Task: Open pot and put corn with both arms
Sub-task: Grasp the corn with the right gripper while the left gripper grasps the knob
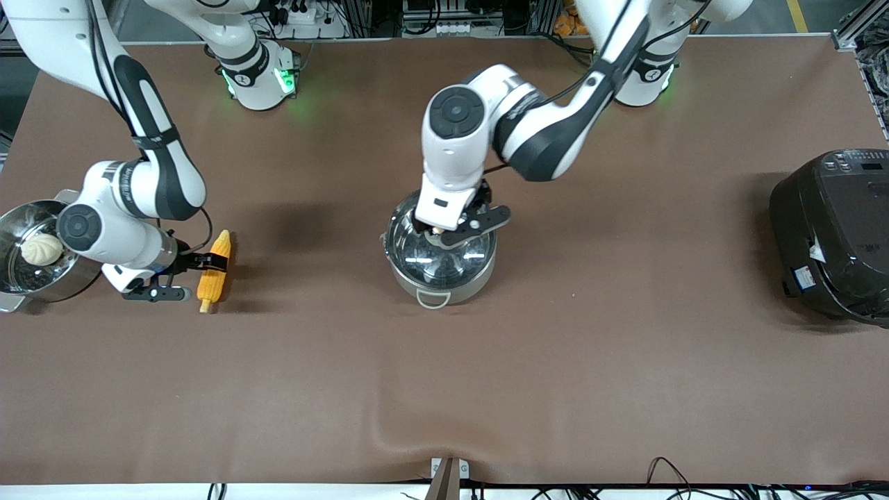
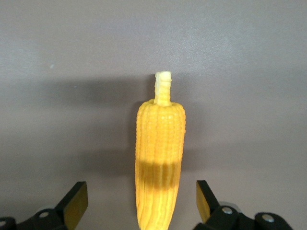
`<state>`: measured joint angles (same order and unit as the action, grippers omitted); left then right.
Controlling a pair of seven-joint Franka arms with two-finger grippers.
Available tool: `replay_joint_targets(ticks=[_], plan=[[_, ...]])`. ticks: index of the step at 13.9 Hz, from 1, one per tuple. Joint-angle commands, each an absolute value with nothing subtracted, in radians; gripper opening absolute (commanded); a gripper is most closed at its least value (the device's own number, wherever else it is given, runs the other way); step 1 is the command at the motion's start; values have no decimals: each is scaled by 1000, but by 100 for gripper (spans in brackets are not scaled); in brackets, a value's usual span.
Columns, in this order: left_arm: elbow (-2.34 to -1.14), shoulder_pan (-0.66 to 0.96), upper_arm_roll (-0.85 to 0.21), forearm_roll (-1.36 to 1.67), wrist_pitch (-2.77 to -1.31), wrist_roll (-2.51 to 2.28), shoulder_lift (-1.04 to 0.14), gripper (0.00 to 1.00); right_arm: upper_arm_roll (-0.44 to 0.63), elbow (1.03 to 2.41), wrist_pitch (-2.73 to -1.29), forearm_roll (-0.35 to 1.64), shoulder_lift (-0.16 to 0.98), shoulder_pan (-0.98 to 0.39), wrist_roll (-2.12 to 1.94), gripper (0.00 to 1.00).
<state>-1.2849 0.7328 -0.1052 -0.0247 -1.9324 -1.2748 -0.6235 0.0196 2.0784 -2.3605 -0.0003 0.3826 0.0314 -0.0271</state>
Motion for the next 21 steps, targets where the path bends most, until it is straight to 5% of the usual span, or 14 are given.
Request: replay_joint_targets(ticks=[1, 8, 10, 11, 12, 18, 21], plan=[[-1241, 750, -101, -49, -1954, -1308, -661, 100, 12, 2080, -2428, -15, 434, 57, -35, 100], [-1249, 778, -97, -51, -1950, -1301, -695, 100, 11, 2082, -2503, -15, 503, 69, -78, 100], [-1249, 776, -100, -51, -1948, -1295, -695, 100, 11, 2082, -2502, -15, 503, 81, -104, 41], [-1249, 776, -100, -51, -1947, -1295, -695, 100, 11, 2082, -2496, -15, 499, 81, -104, 20], [-1249, 776, -97, -51, -1945, -1295, -695, 100, 9, 2083, -2487, -15, 489, 80, -104, 11], [-1261, 773, -95, -57, -1941, -1269, -696, 79, 3, 2039, -2223, -9, 358, -1, -87, 1], [-1262, 770, -95, -57, -1934, -1267, -693, 55, 2, 1924, -2012, 23, 334, -64, -86, 0]])
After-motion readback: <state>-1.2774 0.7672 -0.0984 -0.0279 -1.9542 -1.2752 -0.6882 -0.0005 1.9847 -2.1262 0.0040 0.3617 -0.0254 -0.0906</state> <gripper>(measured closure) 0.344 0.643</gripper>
